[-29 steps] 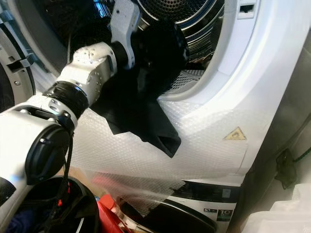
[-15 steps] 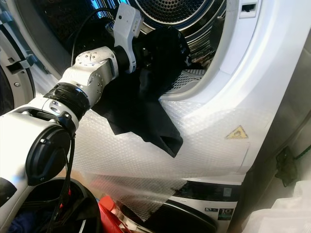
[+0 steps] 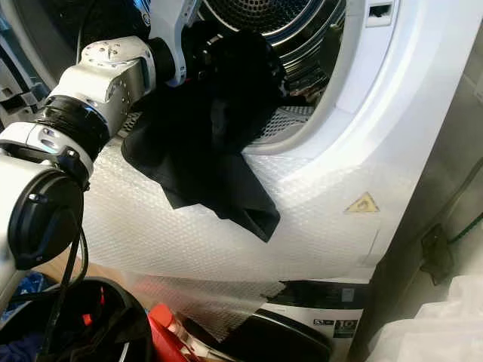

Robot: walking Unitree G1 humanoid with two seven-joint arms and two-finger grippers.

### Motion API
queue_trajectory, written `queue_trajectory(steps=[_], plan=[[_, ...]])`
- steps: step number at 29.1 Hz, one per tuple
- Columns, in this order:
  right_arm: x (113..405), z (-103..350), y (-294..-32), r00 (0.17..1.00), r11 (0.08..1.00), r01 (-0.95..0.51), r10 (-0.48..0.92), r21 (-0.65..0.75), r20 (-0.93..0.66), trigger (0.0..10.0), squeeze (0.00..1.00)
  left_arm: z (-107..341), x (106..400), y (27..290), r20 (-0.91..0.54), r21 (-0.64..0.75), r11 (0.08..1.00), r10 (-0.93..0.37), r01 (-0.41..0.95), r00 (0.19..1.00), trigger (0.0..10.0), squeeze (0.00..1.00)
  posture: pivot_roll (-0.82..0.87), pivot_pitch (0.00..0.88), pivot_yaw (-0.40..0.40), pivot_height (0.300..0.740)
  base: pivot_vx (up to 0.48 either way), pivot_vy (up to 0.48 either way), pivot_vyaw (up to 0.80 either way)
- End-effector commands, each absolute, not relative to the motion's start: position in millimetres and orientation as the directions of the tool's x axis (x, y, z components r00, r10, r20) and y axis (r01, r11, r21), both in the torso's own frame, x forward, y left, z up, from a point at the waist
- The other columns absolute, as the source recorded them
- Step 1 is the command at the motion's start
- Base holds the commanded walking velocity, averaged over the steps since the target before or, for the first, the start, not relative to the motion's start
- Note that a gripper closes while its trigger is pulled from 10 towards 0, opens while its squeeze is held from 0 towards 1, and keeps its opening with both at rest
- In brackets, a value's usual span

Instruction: Clothes washing

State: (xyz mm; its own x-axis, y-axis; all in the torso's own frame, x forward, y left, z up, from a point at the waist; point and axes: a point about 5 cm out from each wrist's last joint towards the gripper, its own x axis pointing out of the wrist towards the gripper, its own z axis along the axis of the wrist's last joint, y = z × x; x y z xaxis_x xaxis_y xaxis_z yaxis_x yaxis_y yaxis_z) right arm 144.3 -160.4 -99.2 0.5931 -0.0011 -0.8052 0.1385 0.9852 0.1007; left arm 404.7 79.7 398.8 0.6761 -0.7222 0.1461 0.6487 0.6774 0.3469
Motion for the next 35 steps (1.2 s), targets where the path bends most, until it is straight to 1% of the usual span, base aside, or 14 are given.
queue_trajectory(steps=[1, 6, 7, 13, 14, 16, 22, 24, 28, 29, 31, 33, 34, 35], plan=[[146, -99, -154, 0.588, 0.982, 0.144, 0.012, 0.120, -0.809, 10.0, 0.00, 413, 400, 84, 0.131, 0.414, 0.651, -0.735, 0.637, 0.666, 10.0, 1.00, 0.03, 0.000, 0.162, 0.740, 0.000, 0.000, 0.00], [149, -98, -151, 0.593, 0.981, 0.146, 0.015, 0.126, -0.805, 10.0, 0.00, 417, 395, 88, 0.121, 0.472, 0.575, -0.793, 0.668, 0.597, 10.0, 1.00, 0.03, 0.000, 0.171, 0.740, 0.000, 0.000, 0.00], [149, -98, -148, 0.594, 0.980, 0.148, 0.022, 0.136, -0.804, 10.0, 0.00, 428, 391, 101, 0.169, 0.497, 0.587, -0.788, 0.639, 0.592, 10.0, 1.00, 0.03, 0.000, 0.175, 0.740, 0.000, 0.000, 0.00], [150, -98, -148, 0.593, 0.979, 0.148, 0.026, 0.140, -0.805, 10.0, 0.00, 448, 379, 120, 0.262, 0.483, 0.609, -0.786, 0.629, 0.559, 10.0, 1.00, 0.05, 0.000, 0.169, 0.740, 0.000, 0.000, 0.00], [151, -98, -148, 0.593, 0.980, 0.144, 0.028, 0.140, -0.805, 10.0, 0.00, 448, 370, 122, 0.281, 0.459, 0.556, -0.831, 0.693, 0.480, 10.0, 0.00, 0.06, 0.000, 0.158, 0.740, 0.000, 0.000, 0.00], [152, -98, -148, 0.593, 0.980, 0.142, 0.028, 0.139, -0.805, 10.0, 0.00, 446, 362, 123, 0.282, 0.471, 0.504, -0.863, 0.724, 0.418, 10.0, 0.00, 0.06, 0.000, 0.156, 0.740, 0.000, 0.000, 0.00], [162, -94, -147, 0.605, 0.983, 0.122, 0.038, 0.140, -0.795, 10.0, 0.00, 432, 334, 143, 0.275, 0.436, 0.422, -0.903, 0.795, 0.329, 10.0, 0.00, 0.09, 0.000, 0.143, 0.740, 0.000, 0.000, 0.00], [165, -93, -147, 0.611, 0.984, 0.111, 0.043, 0.140, -0.790, 10.0, 0.00, 417, 318, 155, 0.302, 0.424, 0.377, -0.916, 0.824, 0.263, 10.0, 0.00, 0.10, 0.000, 0.136, 0.740, 0.000, 0.000, 0.00], [165, -93, -148, 0.611, 0.984, 0.108, 0.045, 0.139, -0.790, 10.0, 0.00, 395, 300, 158, 0.269, 0.456, 0.331, -0.936, 0.826, 0.227, 10.0, 0.00, 0.11, 0.000, 0.130, 0.740, 0.000, 0.000, 0.00], [166, -92, -148, 0.611, 0.985, 0.101, 0.048, 0.138, -0.791, 10.0, 0.00, 375, 284, 155, 0.247, 0.444, 0.297, -0.948, 0.846, 0.203, 10.0, 0.00, 0.13, 0.000, 0.117, 0.740, 0.000, 0.000, 0.00], [166, -92, -148, 0.610, 0.986, 0.095, 0.051, 0.137, -0.791, 10.0, 0.00, 365, 276, 152, 0.254, 0.413, 0.296, -0.946, 0.861, 0.203, 10.0, 0.00, 0.14, 0.000, 0.113, 0.740, 0.000, 0.000, 0.00], [167, -92, -148, 0.610, 0.987, 0.084, 0.056, 0.135, -0.790, 10.0, 0.00, 357, 269, 147, 0.304, 0.396, 0.366, -0.918, 0.842, 0.256, 10.0, 0.00, 0.15, 0.000, 0.106, 0.740, 0.000, 0.000, 0.00], [167, -92, -149, 0.609, 0.988, 0.078, 0.057, 0.131, -0.791, 10.0, 0.00, 355, 270, 143, 0.334, 0.389, 0.422, -0.893, 0.819, 0.301, 10.0, 0.00, 0.17, 0.000, 0.100, 0.740, 0.000, 0.000, 0.00], [167, -92, -149, 0.608, 0.989, 0.072, 0.058, 0.127, -0.792, 10.0, 0.00, 349, 271, 131, 0.361, 0.411, 0.530, -0.842, 0.741, 0.402, 10.0, 0.00, 0.19, 0.000, 0.093, 0.740, 0.000, 0.000, 0.00]])
